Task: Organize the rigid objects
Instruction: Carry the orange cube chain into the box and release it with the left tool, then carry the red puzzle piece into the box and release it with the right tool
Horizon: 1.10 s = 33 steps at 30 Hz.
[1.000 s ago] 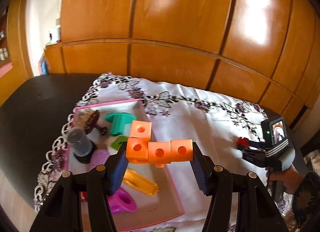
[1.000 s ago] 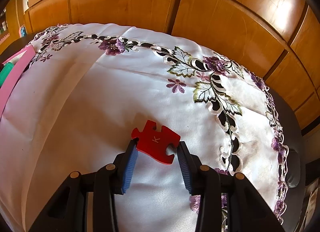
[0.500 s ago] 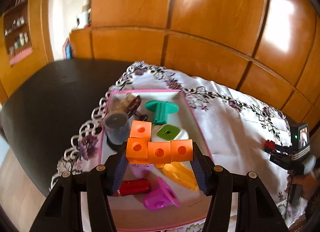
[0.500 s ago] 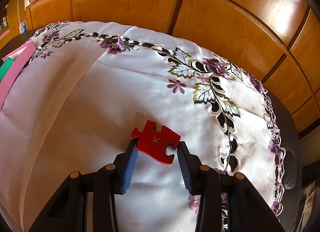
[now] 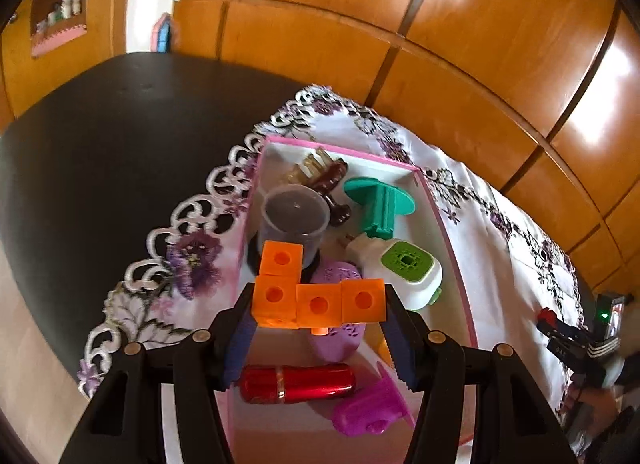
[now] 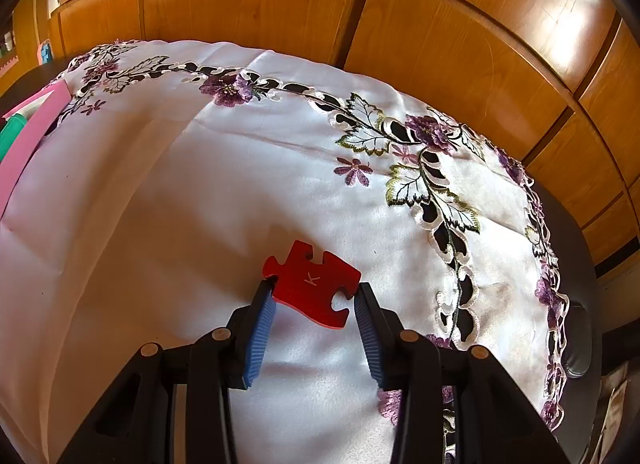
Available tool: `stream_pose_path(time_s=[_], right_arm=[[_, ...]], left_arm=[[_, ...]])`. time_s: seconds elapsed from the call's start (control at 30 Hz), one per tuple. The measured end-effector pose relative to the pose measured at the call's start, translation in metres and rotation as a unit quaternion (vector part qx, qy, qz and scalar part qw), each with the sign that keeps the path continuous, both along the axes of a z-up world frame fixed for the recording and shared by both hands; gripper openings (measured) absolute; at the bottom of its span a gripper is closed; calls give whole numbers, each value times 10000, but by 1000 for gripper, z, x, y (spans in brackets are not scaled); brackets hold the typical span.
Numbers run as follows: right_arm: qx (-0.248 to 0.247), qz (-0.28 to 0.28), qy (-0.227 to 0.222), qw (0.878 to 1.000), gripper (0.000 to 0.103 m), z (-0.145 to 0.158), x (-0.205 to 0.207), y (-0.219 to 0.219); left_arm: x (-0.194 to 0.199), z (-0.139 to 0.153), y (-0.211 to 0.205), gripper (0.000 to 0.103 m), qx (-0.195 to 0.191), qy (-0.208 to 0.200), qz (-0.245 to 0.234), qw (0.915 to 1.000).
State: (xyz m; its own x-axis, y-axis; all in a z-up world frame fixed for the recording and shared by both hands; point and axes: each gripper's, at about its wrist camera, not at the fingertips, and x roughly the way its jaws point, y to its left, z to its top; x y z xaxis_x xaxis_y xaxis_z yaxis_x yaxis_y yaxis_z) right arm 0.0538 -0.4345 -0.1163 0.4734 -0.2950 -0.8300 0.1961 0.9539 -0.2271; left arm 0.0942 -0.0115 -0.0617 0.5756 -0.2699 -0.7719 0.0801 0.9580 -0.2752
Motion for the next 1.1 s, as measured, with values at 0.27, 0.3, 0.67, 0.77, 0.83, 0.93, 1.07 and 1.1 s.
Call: stream_pose_path(time_s=[0.27,0.3,0.67,0.77,0.83,0.93,1.07,1.1], right_arm=[[15,-3,6,10000,40,0,0,-1],[11,-2,7,10000,40,0,0,-1],[-17,33,-101,9999,40,15,-4,8],[85,285,-417,9987,40,38,-11,29],[293,614,-611,9958,40,55,-15,54],[659,1352,-814,9853,40,72,-16,104],[997,2280,-792,9653,40,77,-6,179],[1053,2439,-740,9612,40,75,-4,196]], left_arm=[[7,-15,-18,75,91,153,-241,9996],[5,-14,-17,78,95,126,-242,9996],[-22,19,13,90,338,-549,58,9979],[-30,26,22,96,375,-699,165,9967],[-33,28,26,96,355,-736,228,9964],[-38,30,30,99,351,-764,288,9960],[-42,32,32,103,391,-801,328,9955],[-44,33,33,103,411,-816,338,9952]])
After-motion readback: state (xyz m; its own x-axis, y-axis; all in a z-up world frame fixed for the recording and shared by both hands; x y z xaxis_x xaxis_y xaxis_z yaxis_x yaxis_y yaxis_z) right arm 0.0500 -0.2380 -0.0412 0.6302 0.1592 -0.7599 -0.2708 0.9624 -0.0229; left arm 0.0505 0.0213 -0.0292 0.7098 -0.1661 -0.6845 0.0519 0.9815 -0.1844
